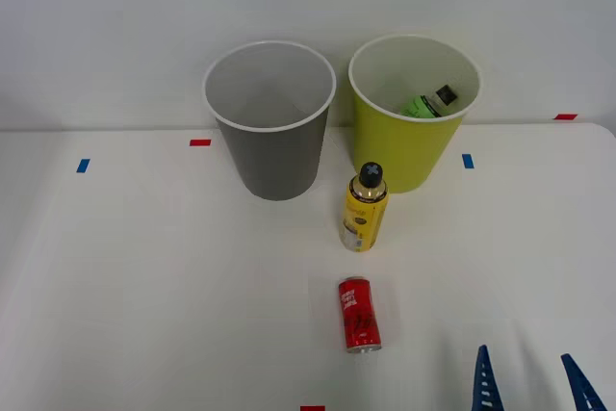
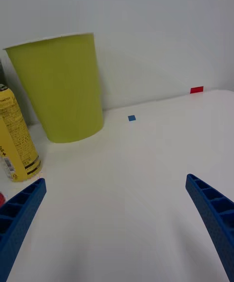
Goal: Put cans in the gray bin, plastic bottles in the light green bin
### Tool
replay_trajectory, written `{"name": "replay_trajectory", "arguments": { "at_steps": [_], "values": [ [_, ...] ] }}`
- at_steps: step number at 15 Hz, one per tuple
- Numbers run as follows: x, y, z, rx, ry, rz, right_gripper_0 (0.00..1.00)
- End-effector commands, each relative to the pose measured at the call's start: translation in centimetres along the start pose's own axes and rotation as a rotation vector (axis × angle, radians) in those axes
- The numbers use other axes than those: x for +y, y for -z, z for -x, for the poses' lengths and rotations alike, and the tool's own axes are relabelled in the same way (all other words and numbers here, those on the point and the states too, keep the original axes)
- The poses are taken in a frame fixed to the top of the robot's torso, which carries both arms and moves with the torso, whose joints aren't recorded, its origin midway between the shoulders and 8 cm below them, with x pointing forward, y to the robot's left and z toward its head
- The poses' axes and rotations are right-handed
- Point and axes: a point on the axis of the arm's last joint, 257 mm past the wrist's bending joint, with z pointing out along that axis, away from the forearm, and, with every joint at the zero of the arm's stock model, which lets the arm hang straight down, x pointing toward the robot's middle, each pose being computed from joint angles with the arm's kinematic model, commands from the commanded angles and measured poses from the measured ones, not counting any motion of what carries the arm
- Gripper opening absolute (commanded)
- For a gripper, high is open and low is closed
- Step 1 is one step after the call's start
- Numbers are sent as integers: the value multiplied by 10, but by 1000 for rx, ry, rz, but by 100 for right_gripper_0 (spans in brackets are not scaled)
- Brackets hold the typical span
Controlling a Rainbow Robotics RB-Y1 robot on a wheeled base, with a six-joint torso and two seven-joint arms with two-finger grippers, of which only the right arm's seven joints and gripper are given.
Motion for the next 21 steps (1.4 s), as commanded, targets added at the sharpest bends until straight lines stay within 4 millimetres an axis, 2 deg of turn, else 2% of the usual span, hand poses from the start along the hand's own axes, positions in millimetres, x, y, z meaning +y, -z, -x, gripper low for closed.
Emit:
{"name": "replay_trajectory", "arguments": {
  "at_steps": [1, 5, 11, 14, 17, 21],
  "values": [
    [6, 5, -5, 28, -40, 40, 99],
    [1, 7, -7, 51, -25, 75, 99],
    [9, 10, -16, 86, 78, 132, 99],
    [6, 16, -19, 100, 74, 122, 99],
    [-1, 11, -11, 68, 13, 74, 99],
    [-5, 14, -11, 70, 7, 49, 99]
  ]
}}
